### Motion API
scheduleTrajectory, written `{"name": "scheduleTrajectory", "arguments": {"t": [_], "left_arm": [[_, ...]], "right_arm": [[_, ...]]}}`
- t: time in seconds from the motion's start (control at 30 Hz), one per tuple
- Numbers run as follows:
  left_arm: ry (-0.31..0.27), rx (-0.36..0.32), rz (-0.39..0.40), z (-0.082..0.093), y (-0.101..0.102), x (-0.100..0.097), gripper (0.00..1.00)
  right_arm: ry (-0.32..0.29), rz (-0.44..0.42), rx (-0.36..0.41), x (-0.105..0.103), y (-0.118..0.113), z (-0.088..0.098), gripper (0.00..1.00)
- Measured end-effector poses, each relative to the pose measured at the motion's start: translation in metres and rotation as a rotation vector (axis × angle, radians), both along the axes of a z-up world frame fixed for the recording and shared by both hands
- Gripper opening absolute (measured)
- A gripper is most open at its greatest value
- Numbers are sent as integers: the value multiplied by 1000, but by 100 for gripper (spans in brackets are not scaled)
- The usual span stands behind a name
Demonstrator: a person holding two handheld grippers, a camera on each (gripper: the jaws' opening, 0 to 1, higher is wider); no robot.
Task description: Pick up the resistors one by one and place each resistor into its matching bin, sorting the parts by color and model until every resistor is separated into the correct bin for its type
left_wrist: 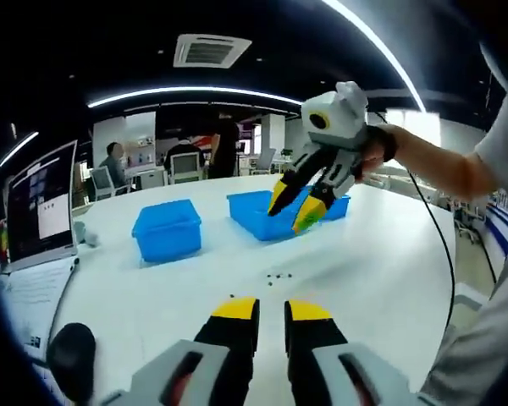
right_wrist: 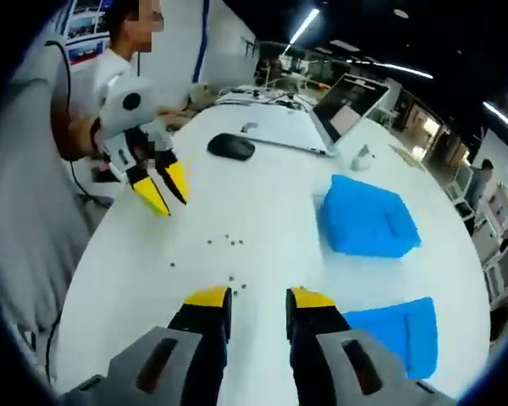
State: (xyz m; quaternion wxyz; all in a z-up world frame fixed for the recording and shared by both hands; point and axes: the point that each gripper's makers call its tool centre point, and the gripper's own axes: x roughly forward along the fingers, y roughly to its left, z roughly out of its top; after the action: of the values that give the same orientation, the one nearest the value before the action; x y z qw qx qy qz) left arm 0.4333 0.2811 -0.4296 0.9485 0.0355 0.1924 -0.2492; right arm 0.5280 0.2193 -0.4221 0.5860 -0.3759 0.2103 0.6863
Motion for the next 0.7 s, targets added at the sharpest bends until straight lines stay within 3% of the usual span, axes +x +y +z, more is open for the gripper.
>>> {"name": "scheduleTrajectory", "arguments": {"t": [0.13, 0.23, 0.33, 0.43, 0.7], "left_arm": [[10, -10, 30, -4, 8, -2, 15], [7, -10, 39, -3, 11, -5, 15], [4, -14, 43, -2, 13, -7, 15], [11, -18, 49, -6, 15, -7, 15], [18, -24, 37, -9, 14, -8, 15]], "right_arm": [[42, 102, -153, -17, -5, -26, 25], [46, 130, -209, -22, -5, -38, 24], [44, 164, -233, -28, -3, -46, 20], [4, 223, -261, -31, -1, -49, 14], [-8, 228, -288, -24, 4, -54, 10]]}}
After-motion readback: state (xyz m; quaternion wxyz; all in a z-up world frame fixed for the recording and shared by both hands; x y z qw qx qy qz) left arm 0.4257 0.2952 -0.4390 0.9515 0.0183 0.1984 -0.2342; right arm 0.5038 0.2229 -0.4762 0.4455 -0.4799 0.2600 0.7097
